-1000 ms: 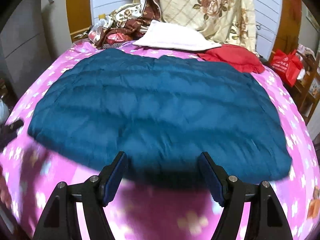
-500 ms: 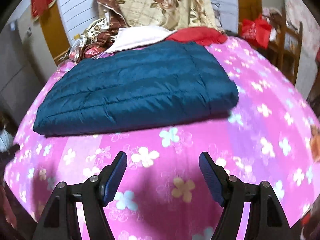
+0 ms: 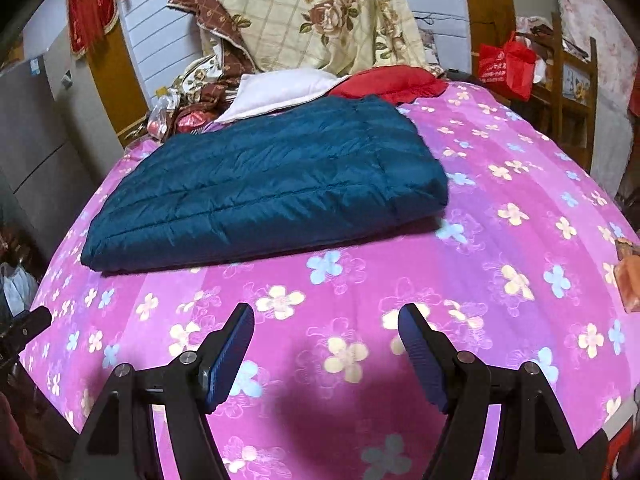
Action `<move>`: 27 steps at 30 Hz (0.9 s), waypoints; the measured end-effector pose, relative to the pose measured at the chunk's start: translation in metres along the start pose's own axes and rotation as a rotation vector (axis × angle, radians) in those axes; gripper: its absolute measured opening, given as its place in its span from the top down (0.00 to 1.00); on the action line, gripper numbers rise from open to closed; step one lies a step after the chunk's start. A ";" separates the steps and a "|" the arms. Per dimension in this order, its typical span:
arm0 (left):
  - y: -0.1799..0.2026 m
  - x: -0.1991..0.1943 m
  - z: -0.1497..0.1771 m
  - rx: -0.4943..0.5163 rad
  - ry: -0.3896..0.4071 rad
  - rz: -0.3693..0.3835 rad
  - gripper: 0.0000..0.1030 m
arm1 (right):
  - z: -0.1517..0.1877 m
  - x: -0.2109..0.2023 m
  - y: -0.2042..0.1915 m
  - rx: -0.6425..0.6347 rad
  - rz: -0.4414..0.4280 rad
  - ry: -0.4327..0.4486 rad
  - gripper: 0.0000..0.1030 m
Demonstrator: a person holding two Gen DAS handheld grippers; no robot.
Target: Fold large clothes
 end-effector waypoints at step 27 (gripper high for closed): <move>0.000 0.031 0.020 0.026 -0.085 -0.034 0.31 | 0.014 0.023 0.031 0.090 -0.023 -0.037 0.30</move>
Point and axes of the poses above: each gripper's, at about its wrist camera, not at the fingertips, and x roughly the way its jaws point, y to its right, z to its underside, the point moved 4 cm from there along x, roughly the way its jaws point, and after that the axes turned 15 degrees about y, right-handed, at the moved point
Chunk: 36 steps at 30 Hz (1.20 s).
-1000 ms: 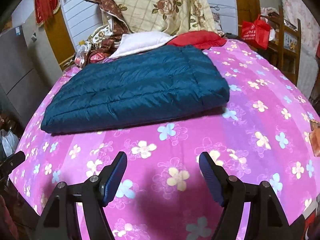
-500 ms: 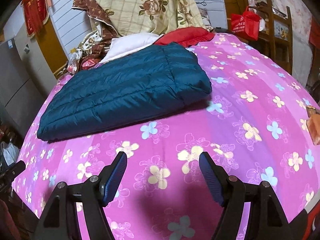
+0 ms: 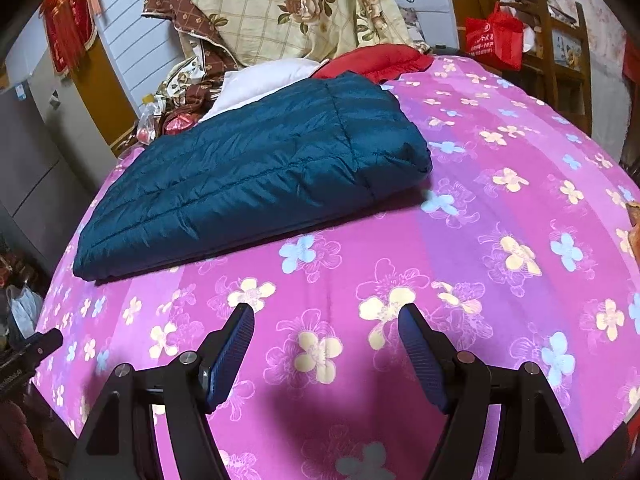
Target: Fold large clothes
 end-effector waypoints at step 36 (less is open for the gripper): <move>-0.123 0.212 -0.138 -0.429 0.024 0.480 0.18 | -0.128 0.190 0.092 0.377 -0.235 -0.140 0.17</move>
Point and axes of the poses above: each gripper's, at about its wrist camera, not at the fingertips, and x roughly the way its jaws point, y to its right, z to its underside, the point moved 4 cm from there along x, roughly the way its jaws point, and after that the axes turned 15 degrees about y, right-handed, at the moved point
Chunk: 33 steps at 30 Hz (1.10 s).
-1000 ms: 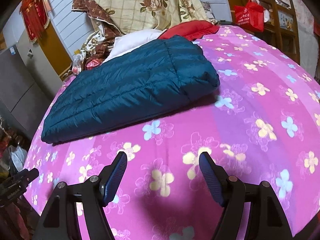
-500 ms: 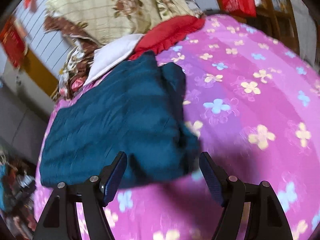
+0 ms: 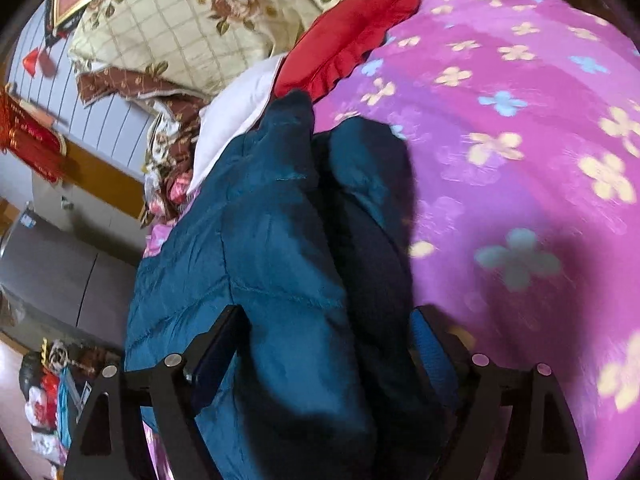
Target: Fold large clothes
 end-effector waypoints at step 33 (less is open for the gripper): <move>0.054 -0.036 0.047 0.106 -0.143 -0.127 0.72 | 0.025 -0.025 -0.050 -0.104 -0.091 -0.095 0.64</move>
Point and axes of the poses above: each gripper's, at about its wrist camera, not at the fingertips, and x roughly the way its jaws point, y to its right, z to its underside, the point moved 4 cm from there along x, roughly the way its jaws point, and after that the axes turned 15 degrees about y, right-handed, at the moved point
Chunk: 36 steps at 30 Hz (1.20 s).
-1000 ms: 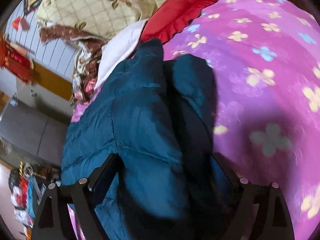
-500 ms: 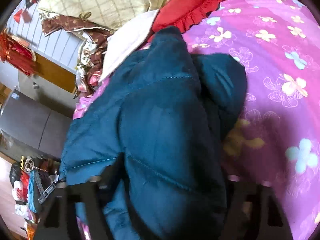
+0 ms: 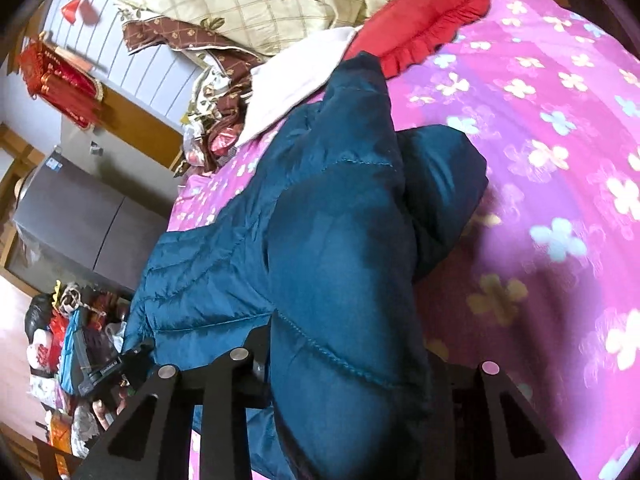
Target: Fold large clothes
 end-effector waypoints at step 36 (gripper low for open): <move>0.003 -0.069 0.035 0.155 0.204 -0.331 0.48 | 0.082 -0.084 -0.041 -0.338 0.329 0.206 0.34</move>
Point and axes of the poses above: each gripper's, at about its wrist camera, not at the fingertips, and x roughly the way its jaws point, y to its right, z to its underside, the point moved 4 cm from there along x, roughly the way its jaws point, and after that the axes turned 15 degrees about y, right-handed, at the moved point
